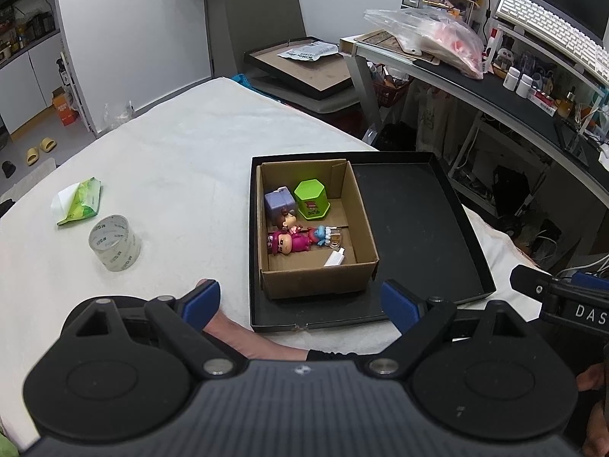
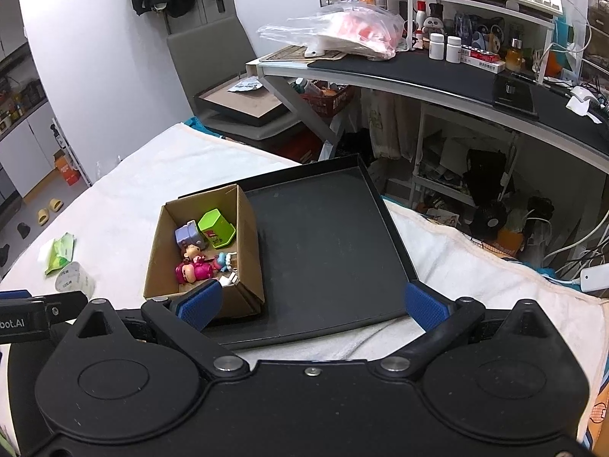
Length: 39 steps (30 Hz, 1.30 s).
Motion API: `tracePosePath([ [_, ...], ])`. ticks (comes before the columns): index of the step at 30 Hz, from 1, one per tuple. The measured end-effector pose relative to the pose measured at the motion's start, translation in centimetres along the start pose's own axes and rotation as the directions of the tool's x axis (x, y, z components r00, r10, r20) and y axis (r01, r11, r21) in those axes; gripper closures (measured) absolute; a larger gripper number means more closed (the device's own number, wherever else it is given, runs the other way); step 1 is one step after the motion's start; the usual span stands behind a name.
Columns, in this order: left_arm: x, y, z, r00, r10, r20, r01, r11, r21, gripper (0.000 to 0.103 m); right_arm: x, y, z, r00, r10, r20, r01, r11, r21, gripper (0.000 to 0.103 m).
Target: Organize rigid objects
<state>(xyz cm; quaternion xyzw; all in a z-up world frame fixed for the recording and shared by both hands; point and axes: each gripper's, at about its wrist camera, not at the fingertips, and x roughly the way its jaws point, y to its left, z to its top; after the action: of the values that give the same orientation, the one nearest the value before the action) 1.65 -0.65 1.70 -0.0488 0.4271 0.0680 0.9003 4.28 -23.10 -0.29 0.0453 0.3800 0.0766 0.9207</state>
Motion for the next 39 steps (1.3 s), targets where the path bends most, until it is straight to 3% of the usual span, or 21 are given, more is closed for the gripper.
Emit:
tracePosePath([
  [39,-0.02,0.09,0.08,1.0,-0.001,-0.008,0.001,1.0,-0.013,0.012,-0.5,0.48,-0.04,1.0,-0.02,0.016,0.021,1.0,-0.019,0.0],
])
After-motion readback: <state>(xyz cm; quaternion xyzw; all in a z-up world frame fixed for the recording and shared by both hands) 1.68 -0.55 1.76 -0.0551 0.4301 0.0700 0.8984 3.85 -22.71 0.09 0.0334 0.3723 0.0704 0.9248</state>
